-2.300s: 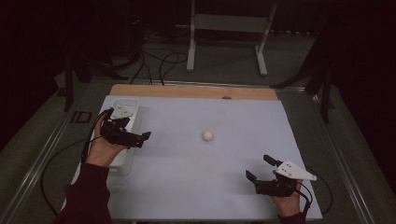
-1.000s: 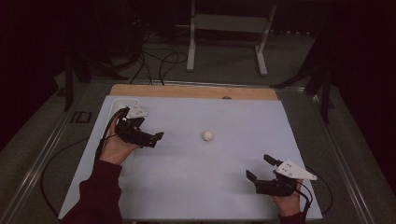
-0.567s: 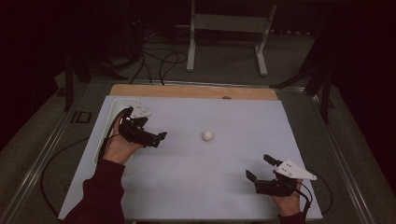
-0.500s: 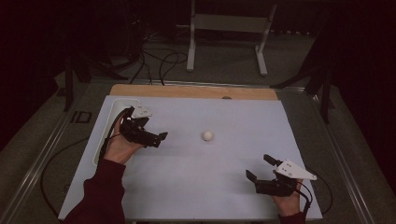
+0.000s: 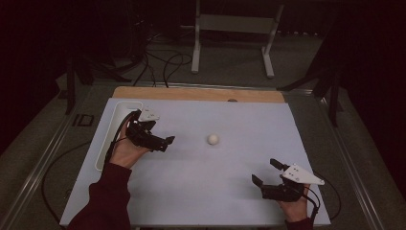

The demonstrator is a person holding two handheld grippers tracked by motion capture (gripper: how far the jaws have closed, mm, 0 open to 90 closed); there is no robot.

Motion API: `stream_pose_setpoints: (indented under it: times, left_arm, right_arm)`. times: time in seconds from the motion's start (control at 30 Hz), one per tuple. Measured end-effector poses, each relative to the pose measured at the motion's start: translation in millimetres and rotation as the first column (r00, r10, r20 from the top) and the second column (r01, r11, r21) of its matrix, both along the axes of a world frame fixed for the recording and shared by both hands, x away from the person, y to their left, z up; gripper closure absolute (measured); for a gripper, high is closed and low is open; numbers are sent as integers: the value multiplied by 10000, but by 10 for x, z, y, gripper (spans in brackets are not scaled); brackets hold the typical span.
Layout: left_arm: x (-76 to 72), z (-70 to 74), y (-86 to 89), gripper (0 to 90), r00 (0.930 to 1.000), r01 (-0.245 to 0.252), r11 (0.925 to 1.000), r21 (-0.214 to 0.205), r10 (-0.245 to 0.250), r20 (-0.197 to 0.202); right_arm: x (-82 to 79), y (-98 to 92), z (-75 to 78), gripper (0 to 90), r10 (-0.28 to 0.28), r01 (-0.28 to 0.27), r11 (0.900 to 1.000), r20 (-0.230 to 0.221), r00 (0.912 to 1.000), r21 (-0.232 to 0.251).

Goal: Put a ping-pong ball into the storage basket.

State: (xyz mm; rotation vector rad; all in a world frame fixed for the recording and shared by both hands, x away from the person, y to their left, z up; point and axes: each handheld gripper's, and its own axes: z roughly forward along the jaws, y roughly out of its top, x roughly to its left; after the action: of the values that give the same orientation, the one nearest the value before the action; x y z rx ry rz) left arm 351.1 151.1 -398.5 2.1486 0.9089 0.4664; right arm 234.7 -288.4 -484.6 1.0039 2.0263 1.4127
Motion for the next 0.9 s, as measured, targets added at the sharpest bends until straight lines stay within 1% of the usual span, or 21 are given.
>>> stream_pose_setpoints:
  times: [0.2,0.4,0.53,0.6,0.9]
  left_arm:
    - [11,1,-33,0,10000,50,9999,-118,-50,11]
    - [2,-3,-63,1,9999,90,9999,-95,-90,54]
    - [9,-12,-78,0,9999,83,9998,-182,-82,66]
    - [10,-14,-81,0,9999,105,9998,-160,-104,70]
    - [24,-39,-152,1,9997,219,9995,-211,-218,54]
  right_arm:
    - [3,-5,3,78,1,-1,10000,7,10000,40]
    - [-2,-7,7,78,-20,20,10000,19,10000,62]
    - [2,-7,6,78,-26,26,10000,17,10000,77]
    - [2,-7,5,78,-20,20,10000,20,10000,70]
    - [-2,-11,8,78,-22,21,10000,11,10000,78]
